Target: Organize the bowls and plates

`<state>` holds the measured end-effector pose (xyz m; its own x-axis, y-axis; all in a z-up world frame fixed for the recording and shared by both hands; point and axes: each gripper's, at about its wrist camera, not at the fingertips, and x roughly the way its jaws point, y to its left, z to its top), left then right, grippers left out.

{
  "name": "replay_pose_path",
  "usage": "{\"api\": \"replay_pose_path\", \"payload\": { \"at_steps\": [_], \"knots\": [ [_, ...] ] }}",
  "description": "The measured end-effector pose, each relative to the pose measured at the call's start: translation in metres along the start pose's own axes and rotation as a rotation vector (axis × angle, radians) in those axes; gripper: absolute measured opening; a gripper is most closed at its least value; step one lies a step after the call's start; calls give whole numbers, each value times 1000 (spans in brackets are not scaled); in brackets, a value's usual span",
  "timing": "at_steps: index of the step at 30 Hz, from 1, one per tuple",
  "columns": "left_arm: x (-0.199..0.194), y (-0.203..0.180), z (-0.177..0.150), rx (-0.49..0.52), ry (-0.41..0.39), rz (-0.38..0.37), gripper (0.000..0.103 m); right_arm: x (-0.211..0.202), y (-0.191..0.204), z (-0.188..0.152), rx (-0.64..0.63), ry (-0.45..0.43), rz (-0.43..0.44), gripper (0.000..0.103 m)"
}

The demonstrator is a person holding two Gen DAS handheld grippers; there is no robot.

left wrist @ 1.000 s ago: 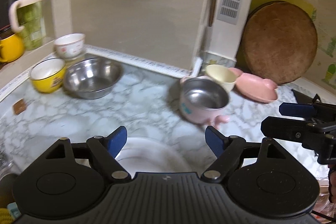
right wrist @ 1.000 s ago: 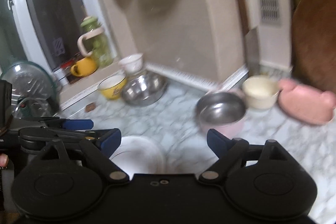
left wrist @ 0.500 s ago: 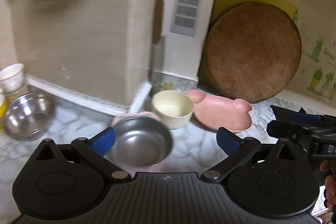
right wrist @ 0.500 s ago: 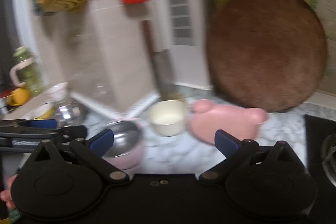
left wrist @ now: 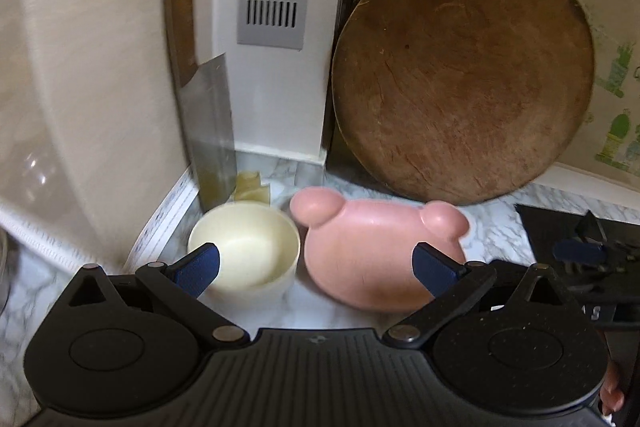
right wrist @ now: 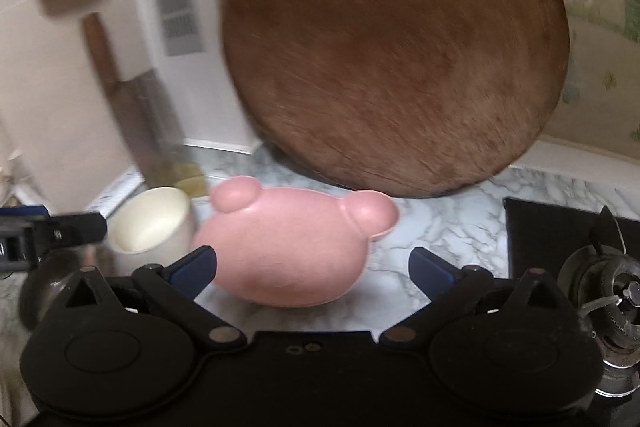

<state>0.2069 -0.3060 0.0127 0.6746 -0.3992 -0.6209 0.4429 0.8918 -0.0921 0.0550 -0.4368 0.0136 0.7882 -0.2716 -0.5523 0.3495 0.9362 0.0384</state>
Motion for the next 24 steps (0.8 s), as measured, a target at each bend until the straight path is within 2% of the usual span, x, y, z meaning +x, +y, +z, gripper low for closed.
{"api": "replay_pose_path", "payload": {
  "at_steps": [6,12,16,18,20,24],
  "knots": [
    [46,-8,20,-16,47,28,103,39,-15,10,4,50,-26,99],
    [84,-24,27,45,87,68,103,64,-23,18,-6,56,-36,101],
    [113,-30,31,49,140,76,103,80,-32,17,31,65,-69,102],
    [123,-33,33,55,155,75,103,89,-39,17,88,109,-62,101],
    [134,-35,35,59,179,73,103,101,-48,16,144,163,-32,94],
    [149,-36,37,40,213,57,103,122,-54,12,174,239,-39,80]
  ]
}}
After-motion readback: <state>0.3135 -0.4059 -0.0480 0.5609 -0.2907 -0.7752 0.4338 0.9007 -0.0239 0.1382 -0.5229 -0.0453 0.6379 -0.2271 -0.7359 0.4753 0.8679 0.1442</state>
